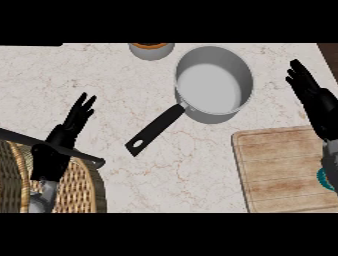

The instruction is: Pick the cupcake from the cutting board and place it in the pot

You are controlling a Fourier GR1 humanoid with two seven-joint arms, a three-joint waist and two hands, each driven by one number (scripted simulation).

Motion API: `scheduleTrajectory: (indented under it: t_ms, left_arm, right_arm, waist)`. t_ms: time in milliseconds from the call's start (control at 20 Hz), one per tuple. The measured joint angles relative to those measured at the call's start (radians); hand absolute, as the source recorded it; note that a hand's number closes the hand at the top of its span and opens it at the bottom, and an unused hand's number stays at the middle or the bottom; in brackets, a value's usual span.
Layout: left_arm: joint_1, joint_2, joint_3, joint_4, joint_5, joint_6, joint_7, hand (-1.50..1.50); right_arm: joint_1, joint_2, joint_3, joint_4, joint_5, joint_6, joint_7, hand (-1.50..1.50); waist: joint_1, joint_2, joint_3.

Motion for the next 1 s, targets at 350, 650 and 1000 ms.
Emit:
scheduleTrajectory:
  t_ms: [350,650,1000]
  left_arm:
    - [0.000,-0.042,0.037,0.002,0.028,0.009,-0.084,0.00]
    - [0.053,-0.049,0.087,-0.021,0.087,0.005,-0.074,0.00]
    - [0.069,-0.053,0.109,-0.038,0.121,-0.014,-0.067,0.00]
  right_arm:
    - [0.000,-0.028,0.134,-0.101,-0.141,0.412,-0.052,1.50]
    - [0.082,-0.206,0.010,-0.173,-0.099,0.595,-0.430,-1.50]
    - [0.170,-0.447,-0.158,-0.189,-0.040,0.614,-0.635,-1.50]
  waist:
    - [0.019,-0.042,0.027]
    - [-0.024,-0.048,0.039]
    - [-0.032,-0.042,0.040]
